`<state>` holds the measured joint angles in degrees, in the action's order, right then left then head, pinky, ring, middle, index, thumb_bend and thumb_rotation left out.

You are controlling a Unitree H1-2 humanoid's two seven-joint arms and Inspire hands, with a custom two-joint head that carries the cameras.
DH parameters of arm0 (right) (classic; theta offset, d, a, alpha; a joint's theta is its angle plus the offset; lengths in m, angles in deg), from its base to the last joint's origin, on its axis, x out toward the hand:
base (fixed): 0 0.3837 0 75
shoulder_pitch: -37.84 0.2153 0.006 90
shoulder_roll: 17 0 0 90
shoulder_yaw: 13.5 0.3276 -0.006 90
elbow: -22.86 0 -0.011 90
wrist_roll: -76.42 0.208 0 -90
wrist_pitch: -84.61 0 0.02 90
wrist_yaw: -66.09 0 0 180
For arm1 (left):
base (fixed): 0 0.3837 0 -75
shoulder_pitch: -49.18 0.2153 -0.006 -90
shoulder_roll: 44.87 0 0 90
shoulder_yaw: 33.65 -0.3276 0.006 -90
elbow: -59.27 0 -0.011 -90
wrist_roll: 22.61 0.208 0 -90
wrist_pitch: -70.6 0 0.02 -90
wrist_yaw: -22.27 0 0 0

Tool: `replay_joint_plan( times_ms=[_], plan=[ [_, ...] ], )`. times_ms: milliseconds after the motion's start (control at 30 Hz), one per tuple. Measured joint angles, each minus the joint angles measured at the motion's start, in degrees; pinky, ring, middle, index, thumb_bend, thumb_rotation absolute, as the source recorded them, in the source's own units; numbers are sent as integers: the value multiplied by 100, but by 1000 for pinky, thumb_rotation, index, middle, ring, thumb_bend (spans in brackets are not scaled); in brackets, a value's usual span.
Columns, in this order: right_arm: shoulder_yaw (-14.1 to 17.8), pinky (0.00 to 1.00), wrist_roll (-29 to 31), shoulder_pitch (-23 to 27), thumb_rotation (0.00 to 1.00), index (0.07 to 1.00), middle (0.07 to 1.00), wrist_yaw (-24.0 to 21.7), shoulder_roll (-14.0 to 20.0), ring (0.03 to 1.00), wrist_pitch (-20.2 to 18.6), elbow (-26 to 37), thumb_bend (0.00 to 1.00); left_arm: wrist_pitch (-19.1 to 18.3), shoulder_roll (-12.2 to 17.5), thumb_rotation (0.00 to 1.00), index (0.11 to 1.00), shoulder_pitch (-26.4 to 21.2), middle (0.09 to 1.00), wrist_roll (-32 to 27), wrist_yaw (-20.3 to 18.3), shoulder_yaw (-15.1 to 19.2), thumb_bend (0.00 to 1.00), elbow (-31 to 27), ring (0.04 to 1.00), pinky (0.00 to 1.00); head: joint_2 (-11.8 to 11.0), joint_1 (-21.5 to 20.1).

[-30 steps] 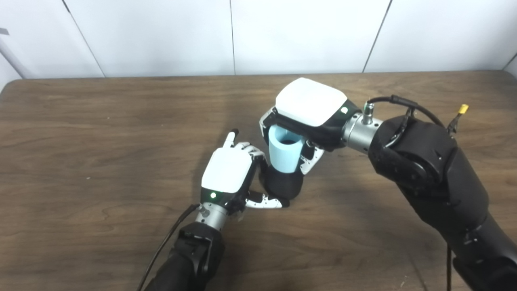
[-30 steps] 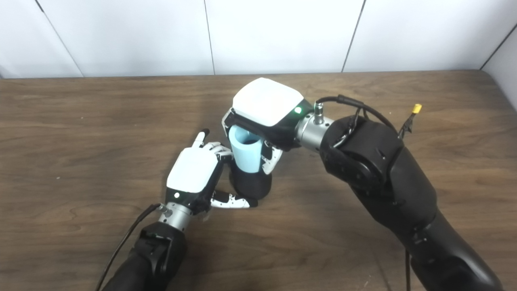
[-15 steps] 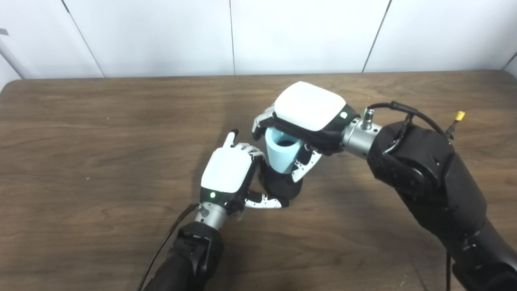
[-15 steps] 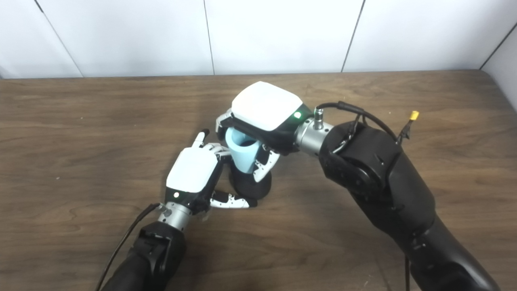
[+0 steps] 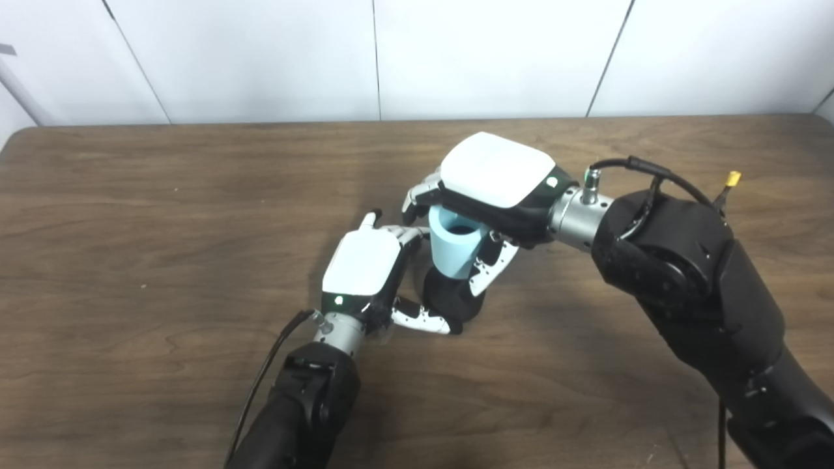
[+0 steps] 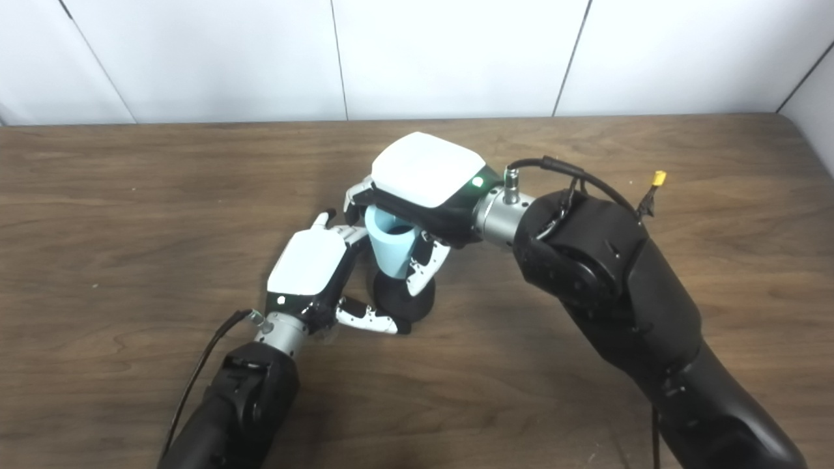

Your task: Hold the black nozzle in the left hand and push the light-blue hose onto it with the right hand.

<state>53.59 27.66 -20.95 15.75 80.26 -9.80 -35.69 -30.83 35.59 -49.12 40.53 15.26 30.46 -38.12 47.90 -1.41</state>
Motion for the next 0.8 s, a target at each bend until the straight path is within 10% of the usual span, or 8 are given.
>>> replay_joint_plan(
  times_ms=[233, 800],
  plan=[
    [6, 616, 5, 3, 262, 702, 680, -8, 0, 698, -7, 0, 971, -107, -32, 330, 872, 0, 841, 2, -122, 10, 1000, -76, 871, 1000, 9, 18],
    [21, 629, 19, -50, 246, 700, 660, 15, -2, 695, -16, -16, 974, -184, -205, 205, 536, 84, 802, -1078, -517, 190, 968, -306, 885, 1000, 18, 53]
  ],
)
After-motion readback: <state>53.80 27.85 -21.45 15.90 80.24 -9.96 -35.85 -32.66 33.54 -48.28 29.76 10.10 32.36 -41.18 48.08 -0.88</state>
